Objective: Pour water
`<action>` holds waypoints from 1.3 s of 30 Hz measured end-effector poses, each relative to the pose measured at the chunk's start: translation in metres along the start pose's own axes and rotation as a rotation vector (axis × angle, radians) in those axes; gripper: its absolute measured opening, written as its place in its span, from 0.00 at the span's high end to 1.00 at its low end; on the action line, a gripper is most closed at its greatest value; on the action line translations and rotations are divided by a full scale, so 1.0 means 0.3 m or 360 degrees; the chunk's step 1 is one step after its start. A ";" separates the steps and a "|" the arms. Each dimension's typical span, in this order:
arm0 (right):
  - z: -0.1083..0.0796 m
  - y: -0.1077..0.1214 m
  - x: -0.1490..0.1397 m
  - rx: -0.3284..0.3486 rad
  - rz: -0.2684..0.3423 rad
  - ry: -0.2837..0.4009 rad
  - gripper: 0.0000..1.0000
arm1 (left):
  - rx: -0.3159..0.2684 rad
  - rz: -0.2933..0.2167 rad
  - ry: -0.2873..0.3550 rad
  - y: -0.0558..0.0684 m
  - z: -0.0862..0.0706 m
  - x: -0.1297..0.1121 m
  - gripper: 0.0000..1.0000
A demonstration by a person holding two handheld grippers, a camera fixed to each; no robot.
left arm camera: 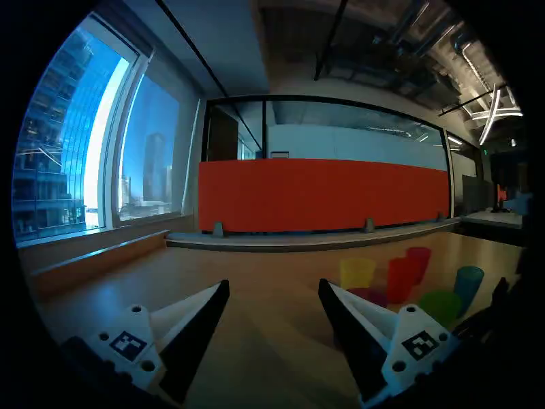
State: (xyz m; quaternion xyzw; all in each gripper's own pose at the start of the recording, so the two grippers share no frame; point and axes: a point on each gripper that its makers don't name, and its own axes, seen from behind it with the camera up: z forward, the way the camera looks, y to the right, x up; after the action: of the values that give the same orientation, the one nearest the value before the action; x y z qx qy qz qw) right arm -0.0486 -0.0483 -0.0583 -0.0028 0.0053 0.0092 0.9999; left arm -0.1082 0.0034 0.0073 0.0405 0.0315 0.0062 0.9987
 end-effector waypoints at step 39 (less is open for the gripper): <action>-0.037 -0.023 0.028 0.0125 0.0006 0.0136 0.01 | 0.0120 -0.0001 -0.0003 -0.038 0.014 0.003 0.01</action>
State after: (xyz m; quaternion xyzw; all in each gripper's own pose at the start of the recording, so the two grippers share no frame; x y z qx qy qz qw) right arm -0.0403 -0.0552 -0.0695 0.0362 0.0485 0.0108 0.9981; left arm -0.1070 -0.0082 0.0106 0.0783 0.0306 0.0048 0.9965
